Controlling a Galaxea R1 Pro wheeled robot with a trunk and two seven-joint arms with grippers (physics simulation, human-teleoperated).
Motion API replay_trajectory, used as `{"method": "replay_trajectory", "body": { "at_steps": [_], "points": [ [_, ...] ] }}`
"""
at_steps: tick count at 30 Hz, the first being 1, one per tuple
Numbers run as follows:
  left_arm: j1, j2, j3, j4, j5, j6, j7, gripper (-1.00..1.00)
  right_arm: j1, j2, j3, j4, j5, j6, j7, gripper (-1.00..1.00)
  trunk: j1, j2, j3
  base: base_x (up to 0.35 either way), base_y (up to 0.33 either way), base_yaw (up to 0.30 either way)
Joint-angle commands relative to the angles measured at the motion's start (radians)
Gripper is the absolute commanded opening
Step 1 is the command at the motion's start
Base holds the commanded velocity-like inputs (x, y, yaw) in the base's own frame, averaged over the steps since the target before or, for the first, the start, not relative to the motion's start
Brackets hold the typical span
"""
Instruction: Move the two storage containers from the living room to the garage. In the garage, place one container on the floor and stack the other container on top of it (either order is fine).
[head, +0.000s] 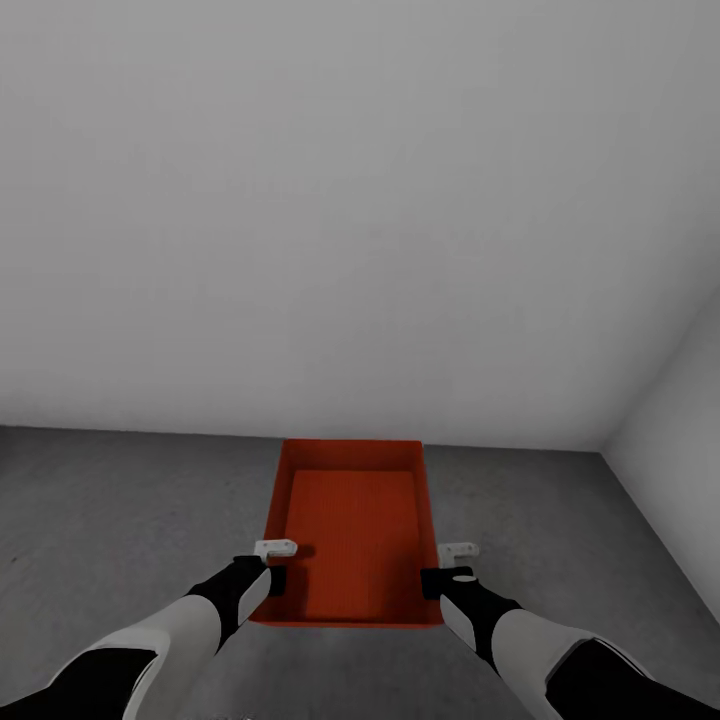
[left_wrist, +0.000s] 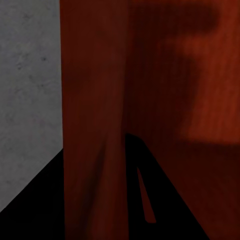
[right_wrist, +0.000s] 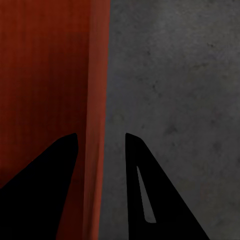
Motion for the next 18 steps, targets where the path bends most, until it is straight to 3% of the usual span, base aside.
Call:
{"method": "replay_trajectory", "body": {
  "at_steps": [1, 18],
  "points": [
    [-0.001, 0.021, 0.000, -0.006, -0.031, 0.009, 0.013, -1.00, 0.000, 0.000, 0.003, 0.006, -0.015, 0.002, -0.007, -1.00, 0.004, -0.008, -0.006, 0.000, 0.000, 0.000],
    [0.000, 0.021, 0.000, -0.006, -0.031, 0.009, 0.013, -1.00, 0.000, 0.001, 0.003, 0.006, -0.015, 0.002, -0.007, -1.00, 0.069, -0.127, -0.086, 0.000, 0.000, 0.000]
  ]
}}
